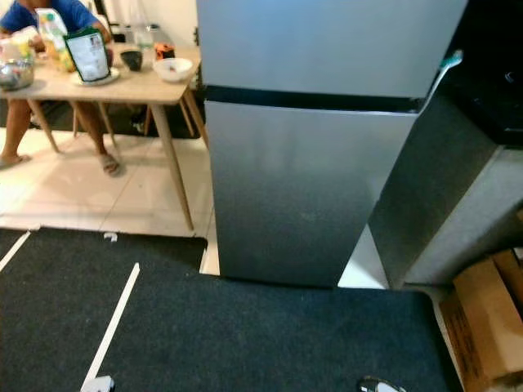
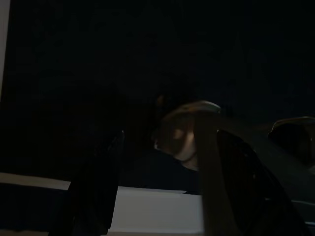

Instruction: Restocking fridge

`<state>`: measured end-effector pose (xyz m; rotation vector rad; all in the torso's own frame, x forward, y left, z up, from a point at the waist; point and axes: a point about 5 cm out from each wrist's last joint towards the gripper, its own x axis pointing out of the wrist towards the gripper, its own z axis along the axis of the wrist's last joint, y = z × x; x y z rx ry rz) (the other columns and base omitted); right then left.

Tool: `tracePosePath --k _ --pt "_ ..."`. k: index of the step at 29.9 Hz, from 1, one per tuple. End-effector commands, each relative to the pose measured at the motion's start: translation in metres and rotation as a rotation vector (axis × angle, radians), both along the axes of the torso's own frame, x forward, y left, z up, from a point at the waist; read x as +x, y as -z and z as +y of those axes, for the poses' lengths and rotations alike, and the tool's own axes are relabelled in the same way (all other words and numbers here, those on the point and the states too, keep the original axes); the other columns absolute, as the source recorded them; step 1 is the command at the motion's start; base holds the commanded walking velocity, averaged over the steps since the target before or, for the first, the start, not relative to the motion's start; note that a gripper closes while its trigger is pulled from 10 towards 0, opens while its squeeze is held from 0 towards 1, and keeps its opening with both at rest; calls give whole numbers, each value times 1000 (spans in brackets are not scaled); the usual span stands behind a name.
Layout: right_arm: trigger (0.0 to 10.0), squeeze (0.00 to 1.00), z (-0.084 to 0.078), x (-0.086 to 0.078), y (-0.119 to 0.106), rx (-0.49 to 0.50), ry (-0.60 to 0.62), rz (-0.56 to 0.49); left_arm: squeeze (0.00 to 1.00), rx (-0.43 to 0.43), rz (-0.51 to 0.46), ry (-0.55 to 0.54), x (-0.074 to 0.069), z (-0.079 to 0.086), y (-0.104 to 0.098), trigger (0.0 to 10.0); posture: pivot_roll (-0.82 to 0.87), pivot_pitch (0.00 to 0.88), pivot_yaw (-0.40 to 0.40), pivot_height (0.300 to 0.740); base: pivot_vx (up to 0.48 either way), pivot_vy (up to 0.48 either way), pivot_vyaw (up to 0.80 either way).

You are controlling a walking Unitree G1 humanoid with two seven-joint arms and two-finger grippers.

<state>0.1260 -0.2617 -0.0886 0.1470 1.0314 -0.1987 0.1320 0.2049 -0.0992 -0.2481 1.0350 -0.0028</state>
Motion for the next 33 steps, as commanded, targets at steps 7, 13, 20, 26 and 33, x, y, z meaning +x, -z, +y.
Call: tracePosePath --k 7,13,20,26,33 --pt "10000 0 12 -4 5 6 -30 24 0 20 15 -8 -5 5 1 10000 -60 78 -17 740 0 0 769" --pt "10000 0 19 -9 9 14 -57 51 0 39 -12 -49 3 11 -3 10000 -40 55 -11 740 0 0 769" --pt "10000 0 20 2 6 -10 -66 33 0 71 0 -58 7 15 -4 10000 -43 29 -24 740 0 0 769" --pt "10000 0 17 11 3 -69 -77 35 0 67 -30 -79 17 13 -7 10000 -32 31 -29 740 0 0 384" --pt "10000 0 19 12 3 -83 -105 42 0 58 -11 -77 10 12 -4 10000 -45 35 -29 740 0 0 0"
